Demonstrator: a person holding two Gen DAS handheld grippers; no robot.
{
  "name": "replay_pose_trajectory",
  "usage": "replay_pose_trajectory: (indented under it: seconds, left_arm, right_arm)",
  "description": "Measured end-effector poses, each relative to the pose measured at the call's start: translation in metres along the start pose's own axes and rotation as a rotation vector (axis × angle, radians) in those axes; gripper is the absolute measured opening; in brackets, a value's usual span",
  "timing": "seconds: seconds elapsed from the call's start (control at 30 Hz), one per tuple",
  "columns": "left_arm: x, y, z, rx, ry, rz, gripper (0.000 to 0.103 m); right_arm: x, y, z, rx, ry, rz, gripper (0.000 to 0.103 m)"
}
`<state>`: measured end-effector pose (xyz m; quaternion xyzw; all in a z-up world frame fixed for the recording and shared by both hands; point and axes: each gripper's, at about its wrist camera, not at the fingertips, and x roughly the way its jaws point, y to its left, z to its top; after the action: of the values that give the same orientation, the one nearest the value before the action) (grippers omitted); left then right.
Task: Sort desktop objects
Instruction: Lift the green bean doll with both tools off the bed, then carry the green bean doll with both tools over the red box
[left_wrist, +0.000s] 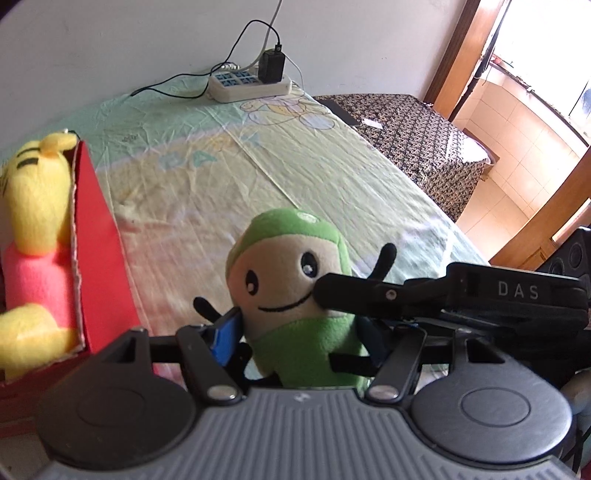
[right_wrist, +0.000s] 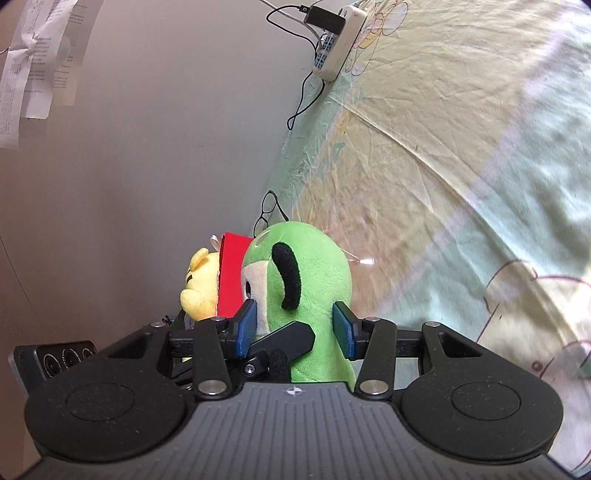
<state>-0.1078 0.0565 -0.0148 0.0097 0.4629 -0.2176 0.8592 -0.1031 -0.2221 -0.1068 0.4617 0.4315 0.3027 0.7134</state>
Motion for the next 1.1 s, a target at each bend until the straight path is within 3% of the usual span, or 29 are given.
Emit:
replay_pose_trajectory:
  seconds: [0.23,0.4,0.83,1.1]
  left_arm:
    - [0.004,0.011,-0.022,0.006,0.066,-0.044,0.069]
    - [0.01,0.009,-0.032,-0.007,0.116,-0.036,0.069]
    - [0.022,-0.017,-0.029,-0.117,0.152,0.059,0.069]
    - [0.011,-0.025,-0.035,-0.182,0.146,0.164,0.069]
  right_arm:
    - [-0.002,-0.006,-0.04,0.068,-0.069,-0.061,0.048]
    - [-0.003,-0.019,-0.049,0.114,-0.053,-0.084,0.048]
    - [-0.016,-0.029,-0.024,0.097,0.12,-0.083,0.048]
    - [-0.011,-0.03,-0.016,0.05,0.262,-0.048,0.048]
